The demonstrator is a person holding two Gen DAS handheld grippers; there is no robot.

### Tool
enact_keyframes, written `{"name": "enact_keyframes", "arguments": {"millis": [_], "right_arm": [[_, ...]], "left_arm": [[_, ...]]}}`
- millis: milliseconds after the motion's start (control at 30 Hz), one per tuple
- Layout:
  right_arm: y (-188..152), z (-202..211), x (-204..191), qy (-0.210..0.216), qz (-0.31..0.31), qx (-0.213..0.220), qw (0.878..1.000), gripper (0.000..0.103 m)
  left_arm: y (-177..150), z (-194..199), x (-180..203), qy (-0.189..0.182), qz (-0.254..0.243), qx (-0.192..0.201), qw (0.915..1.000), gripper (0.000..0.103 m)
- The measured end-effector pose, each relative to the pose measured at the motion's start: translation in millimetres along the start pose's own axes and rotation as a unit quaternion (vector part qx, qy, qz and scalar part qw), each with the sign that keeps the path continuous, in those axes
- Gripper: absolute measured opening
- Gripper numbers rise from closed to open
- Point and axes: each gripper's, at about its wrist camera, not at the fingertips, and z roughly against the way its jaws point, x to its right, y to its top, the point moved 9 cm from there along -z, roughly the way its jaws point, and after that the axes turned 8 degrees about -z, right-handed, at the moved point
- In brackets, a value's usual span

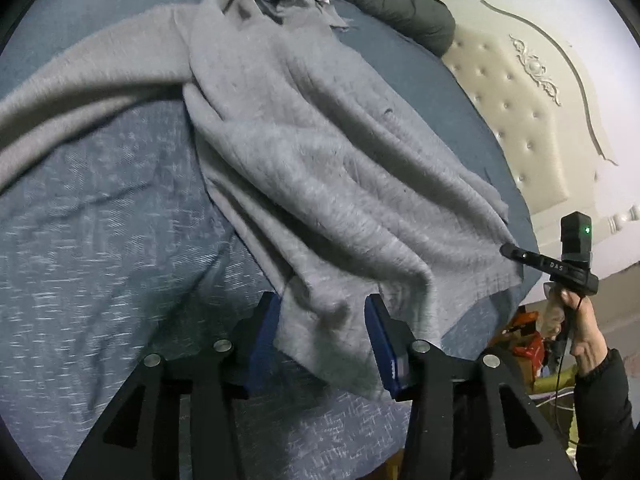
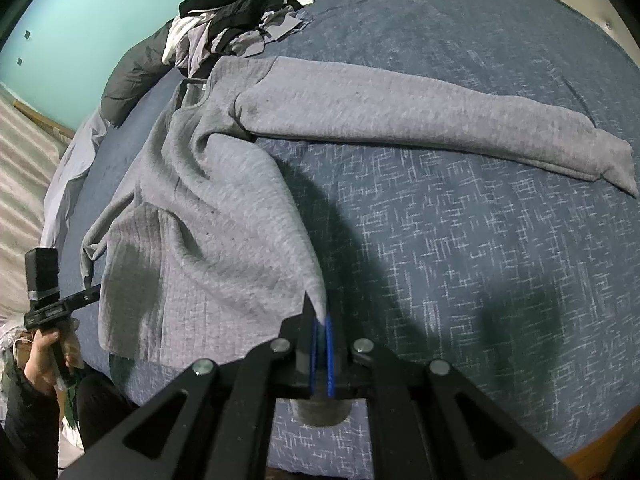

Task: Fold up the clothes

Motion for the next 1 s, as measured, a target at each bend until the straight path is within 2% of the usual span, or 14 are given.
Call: {"name": "enact_keyframes", "arguments": {"millis": [133,200,233,267,300,433,667,833,1000], "right_arm": [[-3,0,0,0.004,-0.001,-0.002,1.0,0.003],[-2,1,0,0.008,-0.001,0.0,1.0,0.003],[-2,2,0,0.011,-0.002,0.0,1.0,0.003],[-2,2,-1,0.013,-0.003,0.001,1.0,0.003],[-2,2,-1,0.017,-0.004,0.002,1.0,0.003],[-1,5,-4,0.022,-0.001,0.002,1.0,0.003],[3,21,-22,0.038,0.02,0.011,0.999,0.003],[2,37,-48,0.059,0.038,0.011,0.997,0.003],[-4,63,-72,0.087,0.058,0.009,0.994,0.003]], "left_arm": [[2,-23,-2,0.002,0.005,-0.006,1.0,0.048],[5,-29,-3,-0.007,0.015,-0.003,0.9999,0.044],[6,-32,-2,-0.015,0.018,-0.001,0.9997,0.037],[6,-34,0,-0.02,0.017,0.0,0.9997,0.017],[7,-35,2,-0.02,0.013,0.001,0.9997,0.006],[9,-21,8,-0.011,-0.016,0.007,0.9998,0.005],[28,88,-8,0.034,-0.041,0.064,0.9966,0.004],[27,164,-18,0.066,-0.053,0.09,0.9924,0.004],[6,181,-33,0.08,-0.043,0.074,0.9931,0.004]]}}
